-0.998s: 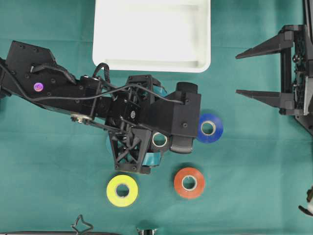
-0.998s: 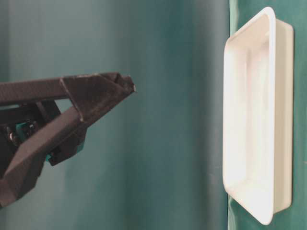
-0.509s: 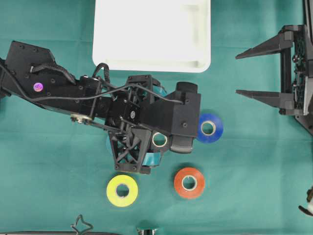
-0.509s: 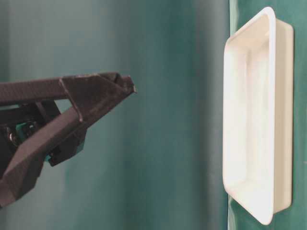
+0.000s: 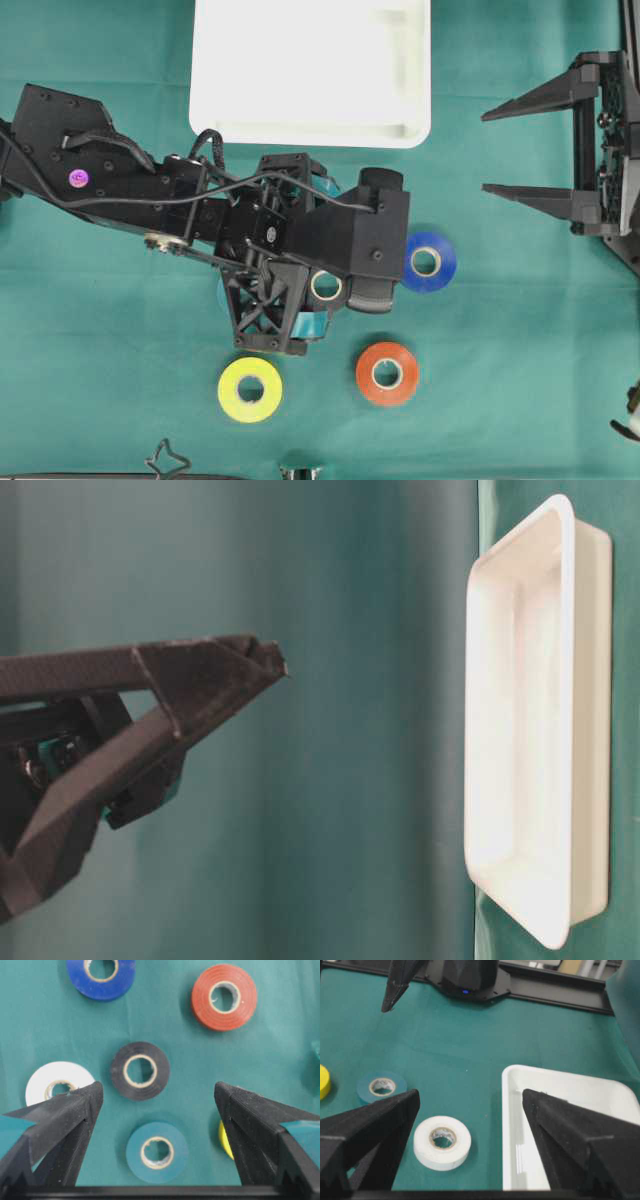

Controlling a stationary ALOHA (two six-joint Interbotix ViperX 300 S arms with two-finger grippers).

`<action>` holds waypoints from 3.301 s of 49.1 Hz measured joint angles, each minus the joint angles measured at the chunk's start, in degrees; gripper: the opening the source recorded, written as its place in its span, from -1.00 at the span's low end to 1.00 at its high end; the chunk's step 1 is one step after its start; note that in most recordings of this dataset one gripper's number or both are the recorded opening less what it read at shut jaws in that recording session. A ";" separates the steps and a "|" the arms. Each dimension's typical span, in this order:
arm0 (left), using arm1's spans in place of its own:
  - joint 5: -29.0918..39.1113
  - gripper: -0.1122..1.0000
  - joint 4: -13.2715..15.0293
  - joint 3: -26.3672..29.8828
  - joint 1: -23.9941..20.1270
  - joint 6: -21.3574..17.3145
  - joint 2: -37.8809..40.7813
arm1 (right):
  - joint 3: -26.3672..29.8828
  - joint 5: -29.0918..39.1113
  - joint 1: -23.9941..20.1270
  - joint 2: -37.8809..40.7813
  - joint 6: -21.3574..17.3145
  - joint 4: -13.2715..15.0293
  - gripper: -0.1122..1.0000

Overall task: Pick up the tape from a random location and place it into the white case.
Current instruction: 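Lower the left gripper with one finger inside the black roll's hole, then close the left gripper on the black tape roll's rim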

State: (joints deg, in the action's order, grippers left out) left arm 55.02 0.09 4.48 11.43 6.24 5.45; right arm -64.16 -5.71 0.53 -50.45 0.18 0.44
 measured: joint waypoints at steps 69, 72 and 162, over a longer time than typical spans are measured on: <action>-22.76 0.99 0.00 -14.94 2.20 0.18 7.82 | 0.00 -0.09 0.00 1.85 0.35 0.62 0.87; -23.12 0.99 0.00 -15.21 2.20 0.18 8.88 | 0.00 -0.09 0.00 1.85 0.35 0.70 0.87; -26.81 -0.45 0.00 -15.47 2.02 0.00 17.14 | 0.00 -0.09 0.00 3.08 0.18 0.70 0.87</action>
State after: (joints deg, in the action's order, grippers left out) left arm 28.21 0.09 -10.99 13.45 6.24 22.59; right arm -64.16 -5.80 0.53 -47.37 0.35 1.14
